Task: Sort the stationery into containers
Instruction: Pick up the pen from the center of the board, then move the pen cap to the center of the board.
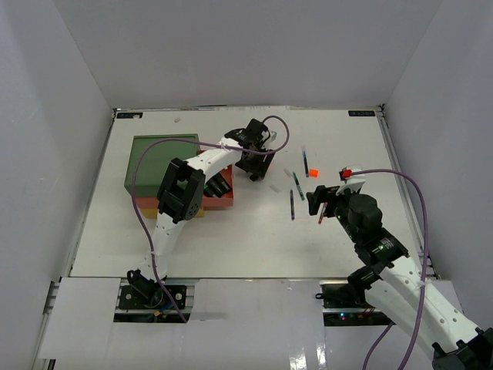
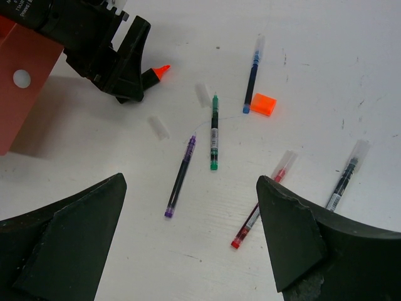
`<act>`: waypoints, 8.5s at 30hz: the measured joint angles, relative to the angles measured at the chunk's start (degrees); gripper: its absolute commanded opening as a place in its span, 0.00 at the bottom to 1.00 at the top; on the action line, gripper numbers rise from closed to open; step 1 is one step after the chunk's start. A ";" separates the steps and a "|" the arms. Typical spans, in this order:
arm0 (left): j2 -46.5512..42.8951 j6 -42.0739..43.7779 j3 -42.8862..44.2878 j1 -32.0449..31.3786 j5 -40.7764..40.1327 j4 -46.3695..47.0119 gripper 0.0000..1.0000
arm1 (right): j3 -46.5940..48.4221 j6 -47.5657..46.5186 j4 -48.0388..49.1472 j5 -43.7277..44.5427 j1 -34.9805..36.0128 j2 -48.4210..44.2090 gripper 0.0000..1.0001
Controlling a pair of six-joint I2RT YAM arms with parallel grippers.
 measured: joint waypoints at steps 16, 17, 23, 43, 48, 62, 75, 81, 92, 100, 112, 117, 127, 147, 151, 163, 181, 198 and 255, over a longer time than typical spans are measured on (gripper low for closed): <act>0.00 -0.07 -0.59 -1.66 -3.28 0.26 0.68 | 0.00 -0.04 0.02 0.48 0.00 0.48 0.91; 0.00 -0.11 -0.66 -1.68 -3.52 0.28 0.68 | 0.00 -0.04 0.02 0.50 0.00 0.48 0.91; -0.15 -0.33 -1.22 -1.73 -4.37 0.81 0.62 | 0.00 -0.07 0.02 0.66 0.00 0.50 0.91; -2.29 -0.44 -4.57 -1.90 -4.85 1.42 0.19 | 0.00 -0.02 0.04 0.81 0.00 0.31 0.91; -2.67 -0.35 -4.59 -2.51 -4.52 0.48 0.13 | 0.00 0.50 0.07 0.66 0.00 0.31 0.91; -21.92 0.33 -13.33 -8.02 -6.88 6.64 0.05 | 3.54 9.27 1.66 -1.92 0.00 8.96 0.95; -44.87 1.05 -35.12 -13.92 -9.31 18.56 0.04 | 14.56 12.46 9.31 -10.47 0.00 18.10 1.00; -50.36 1.25 -41.27 -13.86 -9.46 23.65 0.04 | 15.23 13.62 12.22 -16.41 0.00 21.31 0.93; -51.28 0.50 -44.11 -13.88 -8.74 27.96 0.04 | 15.32 14.23 17.53 -20.61 0.24 25.68 0.89; -52.50 0.44 -45.16 -13.94 -7.76 29.33 0.04 | 15.82 14.43 20.72 -20.46 0.39 28.39 0.84; -52.78 0.63 -45.81 -14.45 -7.10 30.45 0.04 | 17.62 15.58 24.35 -21.77 0.39 32.41 0.65; -52.78 0.63 -45.81 -14.64 -6.75 30.49 0.04 | 17.90 15.72 25.00 -21.94 0.39 33.03 0.56; -52.78 0.98 -45.81 -14.82 -6.21 30.49 0.04 | 18.49 15.89 25.92 -21.99 0.39 33.64 0.44; -53.29 1.01 -46.58 -14.91 -5.97 30.99 0.29 | 18.49 17.00 26.75 -22.73 0.50 33.64 0.08; -53.88 1.09 -46.66 -14.95 -5.97 31.30 0.60 | 18.29 16.83 26.73 -22.95 0.48 32.46 0.08; -60.70 2.36 -48.17 -13.92 -2.23 31.52 0.88 | 17.66 14.19 26.69 -28.92 -4.81 28.59 0.08; -64.26 0.26 -50.03 -3.34 32.85 39.85 0.88 | 21.33 9.46 31.28 -61.22 -9.75 29.11 0.08; -57.42 -8.55 -51.65 -3.34 41.99 52.70 0.70 | 21.99 15.06 43.25 -66.73 -9.75 31.01 0.08; -55.71 -9.05 -47.25 0.42 29.07 37.13 0.00 | 20.68 2.69 9.18 -28.79 -17.79 27.21 0.93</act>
